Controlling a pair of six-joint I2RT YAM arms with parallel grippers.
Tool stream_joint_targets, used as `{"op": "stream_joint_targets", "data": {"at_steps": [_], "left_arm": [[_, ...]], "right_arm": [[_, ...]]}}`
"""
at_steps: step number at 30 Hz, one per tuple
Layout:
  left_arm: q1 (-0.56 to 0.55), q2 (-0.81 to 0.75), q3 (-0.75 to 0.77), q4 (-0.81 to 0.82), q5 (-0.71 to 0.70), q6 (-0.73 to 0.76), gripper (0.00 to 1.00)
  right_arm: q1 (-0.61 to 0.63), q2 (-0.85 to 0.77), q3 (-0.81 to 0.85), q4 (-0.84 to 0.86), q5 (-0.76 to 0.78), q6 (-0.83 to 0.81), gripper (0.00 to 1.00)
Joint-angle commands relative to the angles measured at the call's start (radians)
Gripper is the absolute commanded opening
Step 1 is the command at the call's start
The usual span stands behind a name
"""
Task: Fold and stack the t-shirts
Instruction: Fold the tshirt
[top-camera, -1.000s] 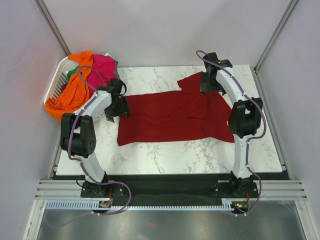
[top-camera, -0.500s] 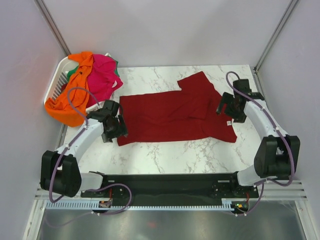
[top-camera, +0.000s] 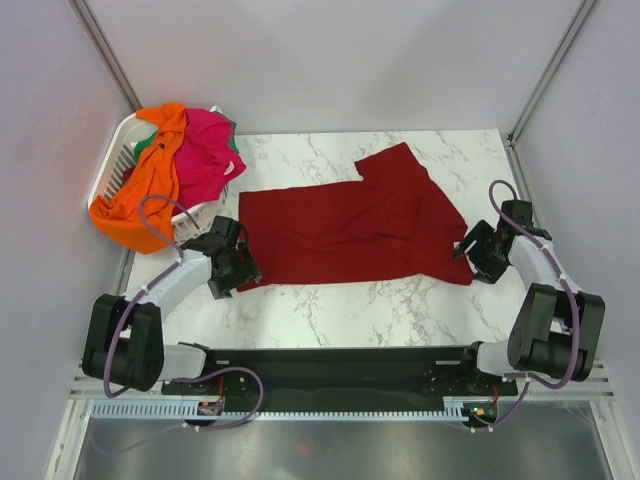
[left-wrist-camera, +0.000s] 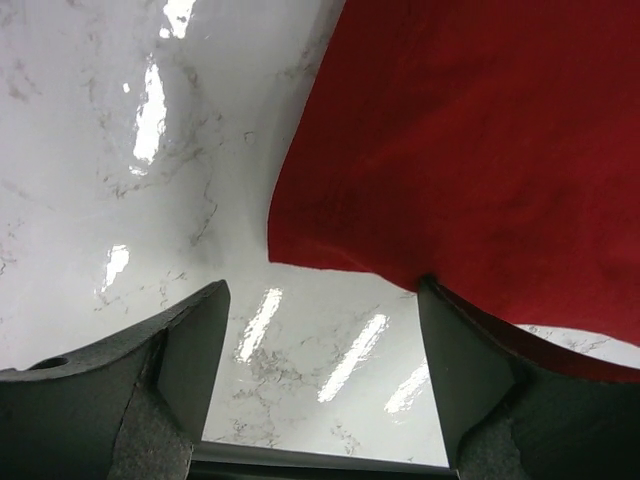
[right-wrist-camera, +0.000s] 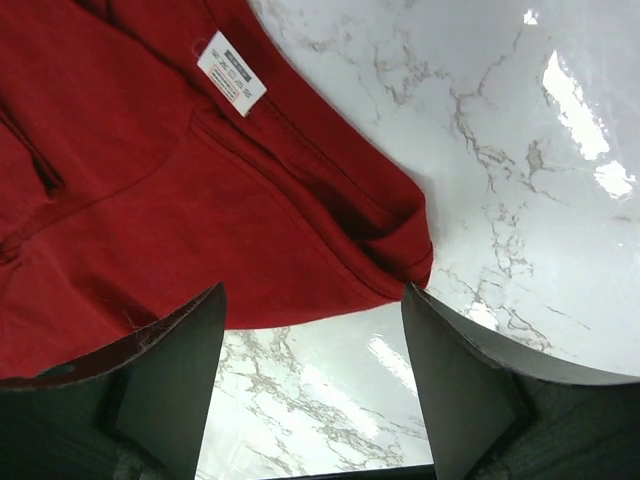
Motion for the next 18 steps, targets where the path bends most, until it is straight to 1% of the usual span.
{"op": "stream_joint_targets", "data": {"at_steps": [1, 8, 10, 12, 13, 15, 16, 17, 18], "left_arm": [[0.004, 0.023, 0.003, 0.078, -0.001, -0.032, 0.83], [0.004, 0.029, -0.011, 0.101, 0.000, -0.034, 0.83], [0.002, 0.031, -0.015, 0.106, 0.002, -0.034, 0.82], [0.004, 0.037, -0.018, 0.109, 0.005, -0.031, 0.82], [0.002, 0.035, -0.020, 0.109, 0.007, -0.029, 0.82], [0.004, 0.029, -0.024, 0.106, 0.007, -0.028, 0.81], [0.004, 0.024, -0.026, 0.107, 0.005, -0.028, 0.81], [0.004, 0.020, -0.027, 0.107, 0.005, -0.028, 0.81], [0.004, 0.008, -0.032, 0.107, 0.004, -0.028, 0.81]], "right_arm": [[-0.003, 0.011, -0.022, 0.065, -0.033, 0.018, 0.78], [-0.003, -0.044, -0.116, 0.094, -0.027, 0.024, 0.79], [-0.005, -0.031, -0.127, 0.106, -0.021, 0.021, 0.78], [-0.005, 0.008, -0.128, 0.129, -0.021, 0.016, 0.71], [-0.005, 0.020, -0.128, 0.139, -0.018, 0.015, 0.61], [-0.005, 0.046, -0.125, 0.171, -0.017, 0.018, 0.49], [-0.005, 0.054, -0.116, 0.179, -0.011, 0.016, 0.39], [-0.006, 0.063, -0.108, 0.194, 0.011, 0.012, 0.35], [-0.006, 0.081, -0.099, 0.198, 0.037, 0.009, 0.34]]}}
